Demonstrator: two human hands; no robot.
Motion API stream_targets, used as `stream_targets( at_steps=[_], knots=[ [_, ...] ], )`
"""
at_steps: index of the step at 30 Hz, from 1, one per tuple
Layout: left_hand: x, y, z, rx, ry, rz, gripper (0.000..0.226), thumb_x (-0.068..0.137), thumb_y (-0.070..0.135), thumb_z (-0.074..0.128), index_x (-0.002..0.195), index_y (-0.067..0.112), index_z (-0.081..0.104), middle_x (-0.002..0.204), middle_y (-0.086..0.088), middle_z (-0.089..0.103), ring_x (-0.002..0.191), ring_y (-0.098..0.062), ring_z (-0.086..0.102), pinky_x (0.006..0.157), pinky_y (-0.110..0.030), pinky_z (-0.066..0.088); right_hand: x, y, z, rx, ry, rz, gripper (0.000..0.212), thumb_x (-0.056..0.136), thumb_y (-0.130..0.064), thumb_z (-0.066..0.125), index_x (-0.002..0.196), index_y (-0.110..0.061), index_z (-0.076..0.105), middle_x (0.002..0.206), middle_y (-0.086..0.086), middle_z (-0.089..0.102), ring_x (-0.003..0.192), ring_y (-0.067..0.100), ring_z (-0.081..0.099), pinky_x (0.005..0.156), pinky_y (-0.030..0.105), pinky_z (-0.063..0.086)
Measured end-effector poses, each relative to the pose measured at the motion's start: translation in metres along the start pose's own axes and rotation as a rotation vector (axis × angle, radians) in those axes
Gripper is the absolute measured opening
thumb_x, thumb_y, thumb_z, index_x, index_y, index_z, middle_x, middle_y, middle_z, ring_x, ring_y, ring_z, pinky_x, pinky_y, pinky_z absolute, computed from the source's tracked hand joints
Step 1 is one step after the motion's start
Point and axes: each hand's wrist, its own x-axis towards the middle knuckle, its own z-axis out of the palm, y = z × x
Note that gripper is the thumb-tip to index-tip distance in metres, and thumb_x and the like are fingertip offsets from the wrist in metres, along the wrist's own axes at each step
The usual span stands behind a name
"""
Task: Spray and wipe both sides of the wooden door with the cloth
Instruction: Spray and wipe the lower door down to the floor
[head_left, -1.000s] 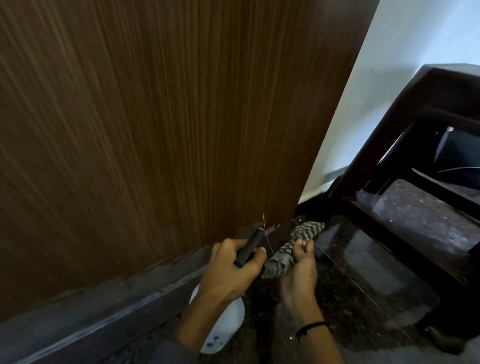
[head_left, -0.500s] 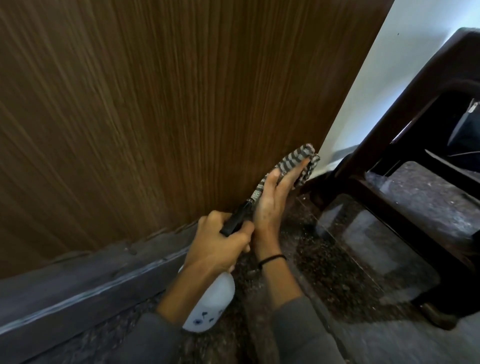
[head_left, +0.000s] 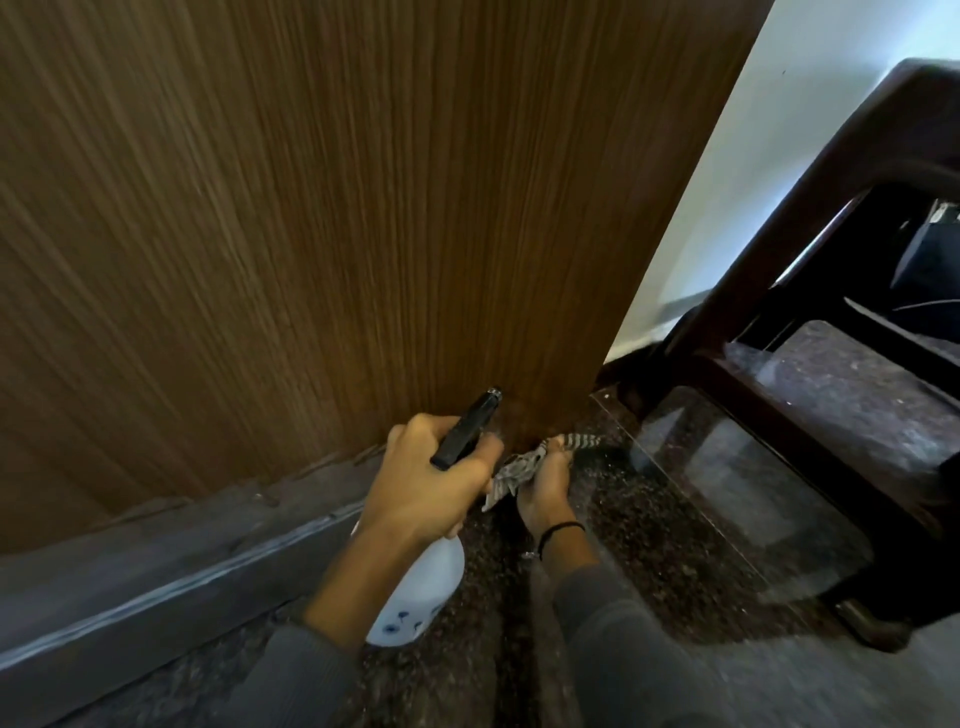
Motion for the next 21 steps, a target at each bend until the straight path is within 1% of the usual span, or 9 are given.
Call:
stream_targets(
  at_steps=[2, 4, 7, 10, 12, 15, 17, 19, 21],
  knots=[
    [-0.003, 0.001, 0.001, 0.001, -0.006, 0.002, 0.043, 0.099, 0.023, 0.062, 0.071, -0.010, 0.061, 0.067, -0.032, 0.064, 0.032, -0.023, 0.045, 0.040, -0.036, 0.043, 0.000, -0.003, -0.006, 0.048, -0.031, 0.070, 0.068, 0.099, -0.059, 0.040, 0.158, -0.028, 0.025, 0.150, 0.008, 0.050, 0.126, 0.032, 0.057, 0.109, 0.053, 0.045],
    [-0.005, 0.003, -0.001, -0.010, -0.004, -0.004, 0.043, 0.099, 0.022, 0.062, 0.073, -0.011, 0.061, 0.068, -0.029, 0.066, 0.032, -0.022, 0.045, 0.041, -0.036, 0.043, -0.021, -0.020, -0.002, 0.074, -0.014, 0.106, 0.053, 0.106, -0.047, 0.036, 0.153, -0.024, 0.032, 0.144, 0.008, 0.053, 0.122, 0.034, 0.059, 0.105, 0.052, 0.048],
    [-0.009, 0.003, -0.009, -0.032, 0.011, -0.030, 0.041, 0.100, 0.021, 0.062, 0.078, -0.014, 0.060, 0.069, -0.024, 0.068, 0.032, -0.020, 0.044, 0.042, -0.040, 0.044, -0.053, -0.049, 0.006, 0.079, -0.023, 0.053, 0.040, 0.109, -0.030, 0.030, 0.148, -0.024, 0.037, 0.139, 0.011, 0.054, 0.119, 0.034, 0.059, 0.102, 0.053, 0.050],
    [-0.009, 0.000, -0.015, -0.006, 0.012, -0.037, 0.041, 0.099, 0.022, 0.063, 0.080, -0.013, 0.061, 0.071, -0.025, 0.069, 0.032, -0.018, 0.045, 0.041, -0.033, 0.043, -0.086, -0.082, 0.016, 0.027, -0.042, -0.175, 0.043, 0.110, -0.018, 0.026, 0.151, -0.028, 0.034, 0.145, 0.009, 0.051, 0.125, 0.030, 0.055, 0.109, 0.051, 0.046],
    [-0.009, -0.001, -0.017, 0.009, 0.014, -0.038, 0.039, 0.099, 0.024, 0.063, 0.079, -0.010, 0.063, 0.071, -0.024, 0.069, 0.033, -0.016, 0.046, 0.041, -0.030, 0.043, -0.108, -0.115, 0.022, 0.007, -0.052, -0.329, 0.042, 0.110, -0.016, 0.027, 0.150, -0.024, 0.037, 0.144, 0.008, 0.052, 0.125, 0.027, 0.056, 0.107, 0.047, 0.048],
    [-0.007, 0.001, -0.017, -0.003, 0.023, -0.019, 0.038, 0.100, 0.023, 0.063, 0.076, -0.006, 0.064, 0.070, -0.025, 0.068, 0.033, -0.019, 0.047, 0.042, -0.033, 0.043, -0.139, -0.180, 0.036, 0.028, -0.071, -0.523, 0.028, 0.110, -0.014, 0.031, 0.128, -0.024, 0.051, 0.123, 0.001, 0.060, 0.109, 0.018, 0.060, 0.092, 0.030, 0.052],
    [-0.004, 0.003, -0.015, -0.025, 0.038, -0.010, 0.037, 0.100, 0.021, 0.063, 0.075, -0.006, 0.064, 0.068, -0.020, 0.069, 0.032, -0.019, 0.047, 0.043, -0.037, 0.044, -0.149, -0.209, 0.043, 0.017, -0.098, -0.635, 0.025, 0.110, -0.016, 0.034, 0.119, -0.029, 0.052, 0.117, 0.000, 0.060, 0.103, 0.015, 0.061, 0.090, 0.030, 0.051],
    [-0.002, 0.004, -0.013, -0.029, 0.050, -0.004, 0.036, 0.100, 0.020, 0.062, 0.075, -0.006, 0.064, 0.067, -0.019, 0.069, 0.032, -0.020, 0.047, 0.043, -0.039, 0.045, -0.150, -0.214, 0.046, 0.025, -0.092, -0.657, 0.028, 0.110, -0.019, 0.035, 0.134, -0.028, 0.048, 0.121, 0.002, 0.059, 0.104, 0.016, 0.061, 0.091, 0.033, 0.051],
    [-0.002, 0.003, -0.012, -0.033, 0.054, 0.001, 0.037, 0.100, 0.020, 0.062, 0.075, -0.007, 0.064, 0.067, -0.024, 0.067, 0.032, -0.021, 0.047, 0.042, -0.039, 0.045, -0.147, -0.200, 0.046, 0.011, -0.045, -0.600, 0.041, 0.111, -0.021, 0.034, 0.152, -0.025, 0.033, 0.119, -0.001, 0.056, 0.097, 0.013, 0.059, 0.087, 0.029, 0.050]
  ],
)
